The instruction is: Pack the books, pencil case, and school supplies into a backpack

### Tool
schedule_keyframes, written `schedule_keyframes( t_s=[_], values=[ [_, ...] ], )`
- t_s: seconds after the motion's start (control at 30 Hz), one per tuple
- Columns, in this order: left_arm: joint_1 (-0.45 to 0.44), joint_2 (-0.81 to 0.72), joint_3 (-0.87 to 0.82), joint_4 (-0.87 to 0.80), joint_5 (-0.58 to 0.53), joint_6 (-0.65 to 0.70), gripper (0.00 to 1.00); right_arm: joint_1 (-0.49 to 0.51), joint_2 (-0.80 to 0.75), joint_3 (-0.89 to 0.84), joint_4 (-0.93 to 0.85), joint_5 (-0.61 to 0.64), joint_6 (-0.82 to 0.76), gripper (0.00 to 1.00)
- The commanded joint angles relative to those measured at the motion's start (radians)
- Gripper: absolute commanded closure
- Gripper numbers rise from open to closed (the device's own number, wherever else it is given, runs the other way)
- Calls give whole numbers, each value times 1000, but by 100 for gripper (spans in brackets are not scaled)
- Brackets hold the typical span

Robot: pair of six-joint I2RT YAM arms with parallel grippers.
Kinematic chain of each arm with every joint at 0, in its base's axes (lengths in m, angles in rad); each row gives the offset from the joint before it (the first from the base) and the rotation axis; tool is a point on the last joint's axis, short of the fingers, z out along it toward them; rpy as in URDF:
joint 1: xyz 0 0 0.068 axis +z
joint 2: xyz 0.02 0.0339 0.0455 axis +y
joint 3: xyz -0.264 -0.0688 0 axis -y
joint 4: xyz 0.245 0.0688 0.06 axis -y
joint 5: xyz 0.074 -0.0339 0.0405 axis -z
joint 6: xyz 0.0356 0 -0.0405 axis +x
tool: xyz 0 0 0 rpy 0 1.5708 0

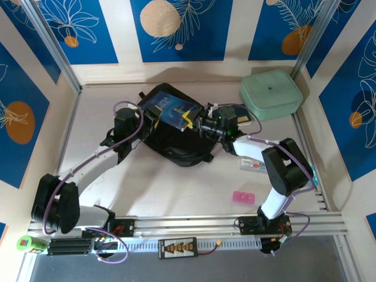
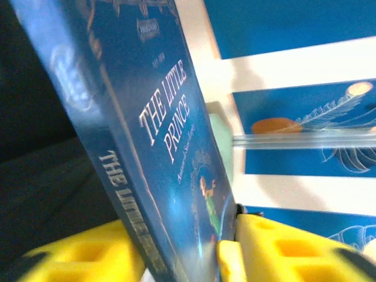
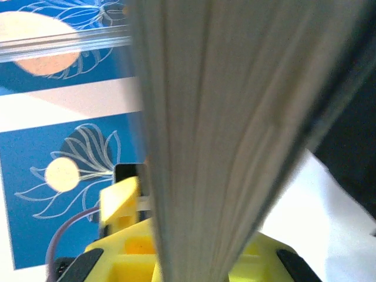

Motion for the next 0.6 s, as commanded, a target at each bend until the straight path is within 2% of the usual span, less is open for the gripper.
schedule_keyframes(
  t_s=[0.0, 0.13, 0.23, 0.4, 0.5, 0.57],
  values=[
    [6, -32, 45, -227, 4, 210, 40, -37, -119, -25, -146, 23, -153, 94],
    [3, 17, 15, -218, 35, 271, 30, -71, -247, -42, -375, 78, -320, 94],
    [2, 95, 34, -181, 86, 311, 29, -91, -340, -45, -526, 125, -430, 94],
    [1, 288, 178, -178, 192, 387, 28, -119, -465, -54, -696, 190, -544, 93],
    [1, 381, 235, -204, 201, 411, 28, -132, -519, -63, -759, 220, -574, 93],
    [2, 419, 262, -257, 157, 455, 28, -141, -545, -71, -789, 227, -585, 93]
  ],
)
